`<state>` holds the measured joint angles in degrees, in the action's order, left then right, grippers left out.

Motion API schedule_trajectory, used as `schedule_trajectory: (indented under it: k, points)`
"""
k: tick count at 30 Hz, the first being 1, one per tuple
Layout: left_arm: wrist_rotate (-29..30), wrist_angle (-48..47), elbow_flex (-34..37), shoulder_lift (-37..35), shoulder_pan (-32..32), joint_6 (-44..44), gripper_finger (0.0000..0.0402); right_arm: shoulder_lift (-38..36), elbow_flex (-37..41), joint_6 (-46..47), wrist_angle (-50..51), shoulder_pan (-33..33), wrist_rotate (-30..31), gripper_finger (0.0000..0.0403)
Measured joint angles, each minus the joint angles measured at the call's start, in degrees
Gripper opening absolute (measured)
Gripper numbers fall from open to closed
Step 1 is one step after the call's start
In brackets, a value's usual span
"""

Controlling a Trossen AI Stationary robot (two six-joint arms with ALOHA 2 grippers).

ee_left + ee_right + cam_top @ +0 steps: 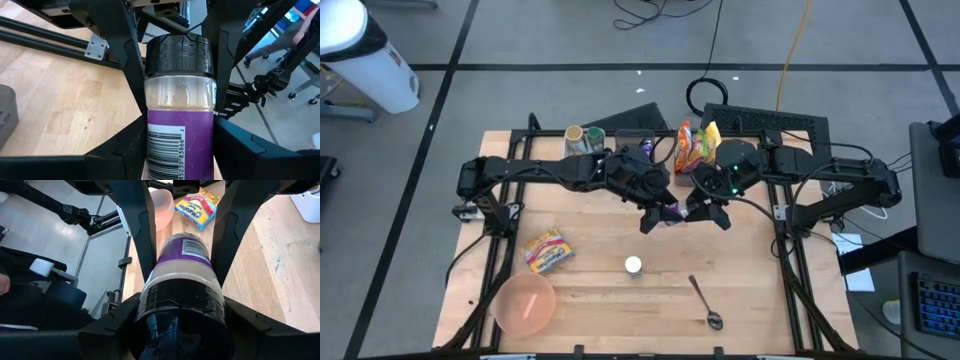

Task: Pick & Place Food Item
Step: Put the black seasoning bottle into the white bin

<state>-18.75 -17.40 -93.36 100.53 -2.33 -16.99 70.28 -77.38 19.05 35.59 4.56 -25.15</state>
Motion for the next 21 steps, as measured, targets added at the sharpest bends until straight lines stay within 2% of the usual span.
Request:
schedule_trajectory:
  k: [3, 11, 18, 21]
  points:
    - [-0.17, 0.15, 0.02, 0.0, 0.0, 0.02, 0.0199, 0.0, 0.0, -0.01, -0.02, 0.0, -0.12, 0.0206]
    - [-1.15, 0.93, 0.02, 0.02, 0.07, 0.87, 0.0179, -0.61, 0.0, -1.16, -0.11, 0.21, -1.22, 0.0267]
    - [-0.92, 2.11, 0.02, -0.3, -0.77, 0.85, 0.0176, -2.93, 0.07, -1.99, -0.13, 2.27, -0.08, 0.0267]
    - [-2.02, 2.85, 0.04, -0.59, -1.68, -0.11, 0.0176, -5.38, 0.07, -3.56, -0.29, 3.36, 3.99, 0.0263]
